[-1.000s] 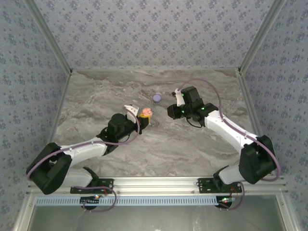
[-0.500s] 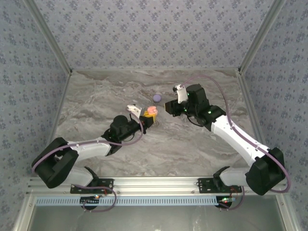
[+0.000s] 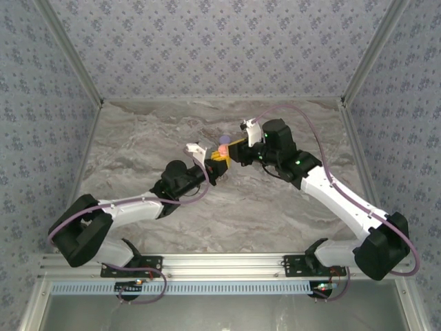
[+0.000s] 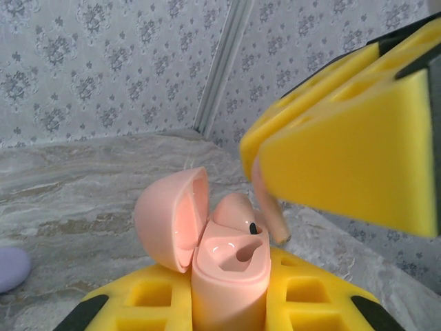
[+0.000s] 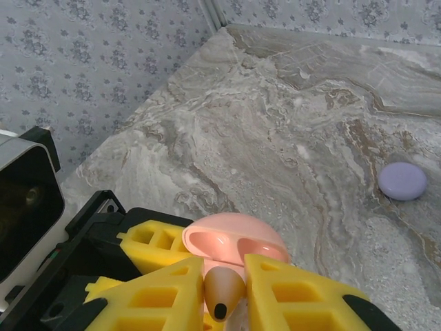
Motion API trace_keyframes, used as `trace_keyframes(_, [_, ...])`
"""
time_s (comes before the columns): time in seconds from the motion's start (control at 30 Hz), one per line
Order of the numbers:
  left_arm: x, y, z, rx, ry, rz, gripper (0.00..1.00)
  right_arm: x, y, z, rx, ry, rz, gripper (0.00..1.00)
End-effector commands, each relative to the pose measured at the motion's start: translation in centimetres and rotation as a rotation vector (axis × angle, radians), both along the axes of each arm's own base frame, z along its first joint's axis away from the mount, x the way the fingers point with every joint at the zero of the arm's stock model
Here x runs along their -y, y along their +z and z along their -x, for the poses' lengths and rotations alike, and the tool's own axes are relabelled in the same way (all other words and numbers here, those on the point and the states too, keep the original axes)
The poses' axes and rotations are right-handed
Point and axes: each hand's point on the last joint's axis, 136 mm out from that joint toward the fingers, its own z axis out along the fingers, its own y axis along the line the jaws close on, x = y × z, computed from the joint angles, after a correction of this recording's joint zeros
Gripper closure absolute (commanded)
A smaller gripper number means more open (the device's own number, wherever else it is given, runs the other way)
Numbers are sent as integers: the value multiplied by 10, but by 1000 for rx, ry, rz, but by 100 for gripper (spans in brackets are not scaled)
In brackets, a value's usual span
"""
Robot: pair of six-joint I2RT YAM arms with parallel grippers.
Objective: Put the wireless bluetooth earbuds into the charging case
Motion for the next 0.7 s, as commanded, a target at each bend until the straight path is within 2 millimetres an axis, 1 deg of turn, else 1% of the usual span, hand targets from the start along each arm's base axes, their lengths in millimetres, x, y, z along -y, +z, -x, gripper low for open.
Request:
trace_keyframes(0.0, [9, 19, 0, 27, -18, 50, 83, -5, 31, 3, 80, 30, -39, 78])
trace_keyframes(0.33, [12, 15, 1, 17, -25, 38, 83, -7, 33, 4, 90, 32, -37, 78])
trace_keyframes(0.67, [16, 20, 4, 4, -57, 58, 83, -8, 31, 2, 93, 30, -34, 78])
